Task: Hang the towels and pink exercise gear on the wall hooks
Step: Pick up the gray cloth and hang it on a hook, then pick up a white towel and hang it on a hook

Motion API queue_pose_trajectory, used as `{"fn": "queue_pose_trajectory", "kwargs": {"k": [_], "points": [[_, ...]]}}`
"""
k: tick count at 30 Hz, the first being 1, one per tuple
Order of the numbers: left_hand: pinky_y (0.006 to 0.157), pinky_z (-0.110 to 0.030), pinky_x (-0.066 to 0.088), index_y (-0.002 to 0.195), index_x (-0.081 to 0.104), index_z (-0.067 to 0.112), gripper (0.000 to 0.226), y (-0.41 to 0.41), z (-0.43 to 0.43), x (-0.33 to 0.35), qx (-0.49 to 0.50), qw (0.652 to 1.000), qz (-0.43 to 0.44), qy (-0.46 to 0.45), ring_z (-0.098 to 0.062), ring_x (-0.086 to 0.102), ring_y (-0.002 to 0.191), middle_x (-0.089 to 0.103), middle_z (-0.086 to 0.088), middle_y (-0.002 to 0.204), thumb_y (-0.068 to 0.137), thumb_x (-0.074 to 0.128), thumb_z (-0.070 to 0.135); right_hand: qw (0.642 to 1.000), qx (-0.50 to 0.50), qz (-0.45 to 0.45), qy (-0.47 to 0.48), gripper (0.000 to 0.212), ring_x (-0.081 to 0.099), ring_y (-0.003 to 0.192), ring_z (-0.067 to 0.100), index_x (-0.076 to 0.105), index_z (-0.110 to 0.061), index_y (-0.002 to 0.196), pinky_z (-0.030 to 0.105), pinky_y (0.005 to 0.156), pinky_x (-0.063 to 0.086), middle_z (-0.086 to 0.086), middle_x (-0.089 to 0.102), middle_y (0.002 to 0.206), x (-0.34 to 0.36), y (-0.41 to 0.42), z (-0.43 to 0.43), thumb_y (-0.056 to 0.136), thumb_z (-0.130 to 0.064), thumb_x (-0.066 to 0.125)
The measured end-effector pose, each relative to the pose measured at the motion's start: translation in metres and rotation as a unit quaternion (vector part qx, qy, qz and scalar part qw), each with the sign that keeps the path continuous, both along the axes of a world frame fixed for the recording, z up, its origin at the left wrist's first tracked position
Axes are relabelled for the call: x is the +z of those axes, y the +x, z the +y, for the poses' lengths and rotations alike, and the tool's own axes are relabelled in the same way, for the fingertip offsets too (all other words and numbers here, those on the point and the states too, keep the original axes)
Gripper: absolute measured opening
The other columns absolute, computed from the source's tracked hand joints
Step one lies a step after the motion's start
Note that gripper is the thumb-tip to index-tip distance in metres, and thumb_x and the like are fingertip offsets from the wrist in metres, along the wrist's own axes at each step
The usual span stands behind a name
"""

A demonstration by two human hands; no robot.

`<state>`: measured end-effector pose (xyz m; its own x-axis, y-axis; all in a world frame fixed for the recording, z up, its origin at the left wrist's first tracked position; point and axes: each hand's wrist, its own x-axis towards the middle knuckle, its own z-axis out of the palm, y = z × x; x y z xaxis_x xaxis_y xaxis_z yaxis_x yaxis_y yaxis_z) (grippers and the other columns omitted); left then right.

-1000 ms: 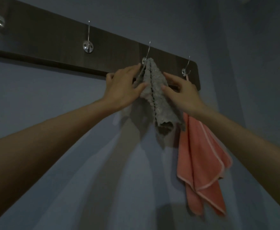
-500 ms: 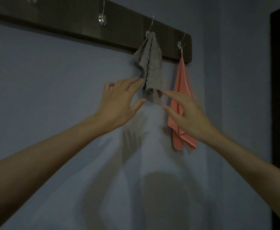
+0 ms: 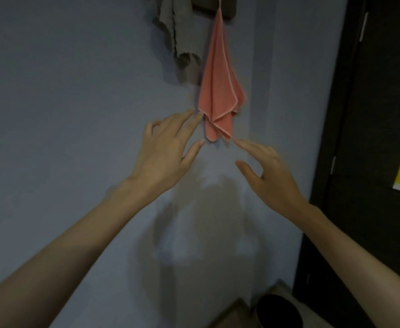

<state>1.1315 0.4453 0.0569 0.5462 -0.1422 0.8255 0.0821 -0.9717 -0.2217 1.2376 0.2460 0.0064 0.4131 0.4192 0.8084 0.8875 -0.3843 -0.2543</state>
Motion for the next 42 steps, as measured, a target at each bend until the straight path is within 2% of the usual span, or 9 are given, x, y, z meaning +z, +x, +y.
{"fn": "queue_pose_trajectory", "kwargs": {"k": [3, 8, 15, 24, 26, 31, 36, 39, 42], "points": [[0.097, -0.035, 0.028, 0.141, 0.04, 0.017, 0.051, 0.002, -0.043, -0.033, -0.004, 1.0, 0.017, 0.001, -0.02, 0.049, 0.123, 0.048, -0.003, 0.14, 0.095, 0.042, 0.04, 1.0, -0.015, 0.014, -0.02, 0.045, 0.047, 0.126, 0.012, 0.044, -0.025, 0.138, 0.029, 0.107, 0.036, -0.005, 0.053, 0.137, -0.03, -0.009, -0.046, 0.094, -0.03, 0.052], [0.096, -0.035, 0.031, 0.138, 0.045, 0.018, 0.049, 0.0, -0.129, -0.108, 0.002, 0.997, 0.059, -0.039, -0.02, 0.053, 0.12, 0.052, -0.003, 0.137, 0.095, 0.045, 0.041, 0.996, -0.021, 0.044, -0.073, 0.046, 0.047, 0.127, 0.016, 0.045, -0.02, 0.138, 0.037, 0.109, 0.037, 0.0, 0.052, 0.138, -0.082, -0.031, -0.142, 0.093, -0.029, 0.05], [0.098, -0.034, 0.026, 0.142, 0.04, 0.017, 0.05, -0.027, -0.235, -0.209, -0.002, 0.982, 0.166, -0.092, -0.022, 0.046, 0.127, 0.045, -0.005, 0.144, 0.098, 0.04, 0.04, 0.978, -0.046, 0.101, -0.175, 0.047, 0.046, 0.127, 0.016, 0.045, -0.018, 0.138, 0.038, 0.109, 0.038, -0.001, 0.051, 0.139, -0.162, -0.063, -0.256, 0.092, -0.024, 0.054], [0.091, -0.037, 0.032, 0.132, 0.052, 0.016, 0.048, -0.047, -0.281, -0.332, -0.017, 0.941, 0.301, -0.154, -0.023, 0.055, 0.115, 0.056, -0.005, 0.133, 0.092, 0.041, 0.04, 0.952, -0.042, 0.219, -0.212, 0.044, 0.053, 0.12, 0.018, 0.051, -0.02, 0.134, 0.038, 0.1, 0.045, 0.0, 0.055, 0.135, -0.295, -0.085, -0.322, 0.091, -0.022, 0.059], [0.087, -0.038, 0.037, 0.131, 0.053, 0.016, 0.049, -0.05, -0.28, -0.363, -0.016, 0.927, 0.336, -0.166, -0.024, 0.059, 0.109, 0.059, -0.005, 0.129, 0.092, 0.037, 0.041, 0.939, -0.047, 0.261, -0.217, 0.041, 0.054, 0.118, 0.019, 0.053, -0.019, 0.133, 0.033, 0.099, 0.044, 0.001, 0.056, 0.133, -0.327, -0.089, -0.327, 0.092, -0.022, 0.058], [0.091, -0.039, 0.039, 0.133, 0.051, 0.019, 0.052, -0.052, -0.274, -0.44, -0.02, 0.861, 0.46, -0.217, -0.026, 0.056, 0.113, 0.058, -0.004, 0.13, 0.093, 0.029, 0.043, 0.903, -0.068, 0.352, -0.238, 0.035, 0.06, 0.109, 0.02, 0.059, -0.018, 0.125, 0.037, 0.095, 0.048, 0.002, 0.063, 0.123, -0.4, -0.095, -0.33, 0.09, -0.018, 0.061], [0.091, -0.045, 0.044, 0.129, 0.055, 0.016, 0.054, -0.047, -0.28, -0.509, -0.01, 0.818, 0.521, -0.244, -0.028, 0.062, 0.106, 0.064, -0.007, 0.122, 0.091, 0.031, 0.044, 0.853, -0.096, 0.441, -0.262, 0.033, 0.057, 0.111, 0.019, 0.059, -0.02, 0.123, 0.022, 0.093, 0.039, -0.002, 0.063, 0.123, -0.465, -0.096, -0.337, 0.091, -0.017, 0.057], [0.095, -0.051, 0.044, 0.133, 0.052, 0.018, 0.055, -0.044, -0.288, -0.555, -0.015, 0.788, 0.554, -0.266, -0.03, 0.059, 0.11, 0.062, -0.009, 0.125, 0.091, 0.031, 0.046, 0.815, -0.115, 0.492, -0.282, 0.032, 0.055, 0.113, 0.021, 0.058, -0.021, 0.124, 0.029, 0.093, 0.043, -0.001, 0.062, 0.124, -0.507, -0.096, -0.347, 0.092, -0.018, 0.055], [0.101, -0.046, 0.035, 0.14, 0.044, 0.019, 0.051, -0.041, -0.3, -0.6, -0.014, 0.762, 0.587, -0.275, -0.027, 0.052, 0.121, 0.055, -0.007, 0.134, 0.095, 0.037, 0.042, 0.772, -0.137, 0.544, -0.3, 0.032, 0.052, 0.116, 0.021, 0.057, -0.022, 0.124, 0.034, 0.095, 0.044, 0.001, 0.06, 0.125, -0.554, -0.092, -0.359, 0.092, -0.02, 0.054]]}}
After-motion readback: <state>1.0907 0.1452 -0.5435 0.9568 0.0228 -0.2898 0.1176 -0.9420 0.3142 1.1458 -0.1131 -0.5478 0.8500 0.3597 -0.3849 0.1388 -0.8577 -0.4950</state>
